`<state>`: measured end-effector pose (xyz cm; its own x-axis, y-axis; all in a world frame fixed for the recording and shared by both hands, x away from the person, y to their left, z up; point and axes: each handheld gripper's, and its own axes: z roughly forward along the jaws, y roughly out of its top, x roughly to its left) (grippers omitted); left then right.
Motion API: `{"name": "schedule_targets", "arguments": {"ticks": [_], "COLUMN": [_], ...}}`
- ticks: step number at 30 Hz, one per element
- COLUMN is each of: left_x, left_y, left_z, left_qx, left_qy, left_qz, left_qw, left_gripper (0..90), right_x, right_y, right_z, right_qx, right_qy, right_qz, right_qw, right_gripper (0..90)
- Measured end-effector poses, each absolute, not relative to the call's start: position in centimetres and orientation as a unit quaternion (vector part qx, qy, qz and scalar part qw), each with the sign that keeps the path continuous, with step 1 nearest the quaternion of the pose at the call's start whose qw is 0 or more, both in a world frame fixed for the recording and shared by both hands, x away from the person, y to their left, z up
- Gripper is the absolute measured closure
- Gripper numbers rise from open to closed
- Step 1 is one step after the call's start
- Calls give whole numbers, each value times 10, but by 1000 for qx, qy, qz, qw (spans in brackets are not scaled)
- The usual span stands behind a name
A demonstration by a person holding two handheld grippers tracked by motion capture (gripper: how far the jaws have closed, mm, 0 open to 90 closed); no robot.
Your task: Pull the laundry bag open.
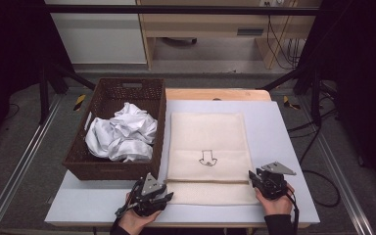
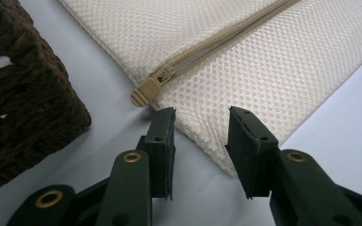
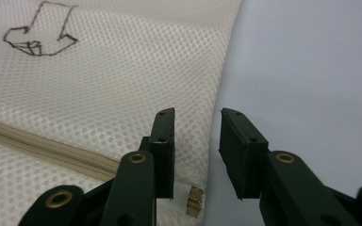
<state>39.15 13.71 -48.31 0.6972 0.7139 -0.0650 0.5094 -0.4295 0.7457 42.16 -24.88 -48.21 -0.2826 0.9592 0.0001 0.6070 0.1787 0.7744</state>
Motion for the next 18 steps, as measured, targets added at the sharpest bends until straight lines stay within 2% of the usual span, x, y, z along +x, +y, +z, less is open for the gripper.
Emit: {"name": "schedule_targets", "arguments": {"ticks": [2,7,8,14,18], "left_x": [391,395,395,387,385], "left_y": [136,134,134,131,130], "left_z": [-483,-481,-481,-479,-479], "left_qx": [837,838,839,845,845], "left_qy": [365,371,370,359,352], "left_qz": [135,117,117,130,143], "left_qw": [385,382,382,376,377], "left_gripper": [640,829,843,858,849], "right_x": [425,427,427,422,417], "right_y": [-249,-249,-249,-250,-253], "right_z": [-485,-485,-485,-481,-482], "right_qx": [544,557,556,560,561], "right_qy": [728,719,719,719,717], "right_qz": [339,350,348,345,347], "right_qw": [245,226,229,226,226], "right_gripper": [709,837,851,873,837]}}
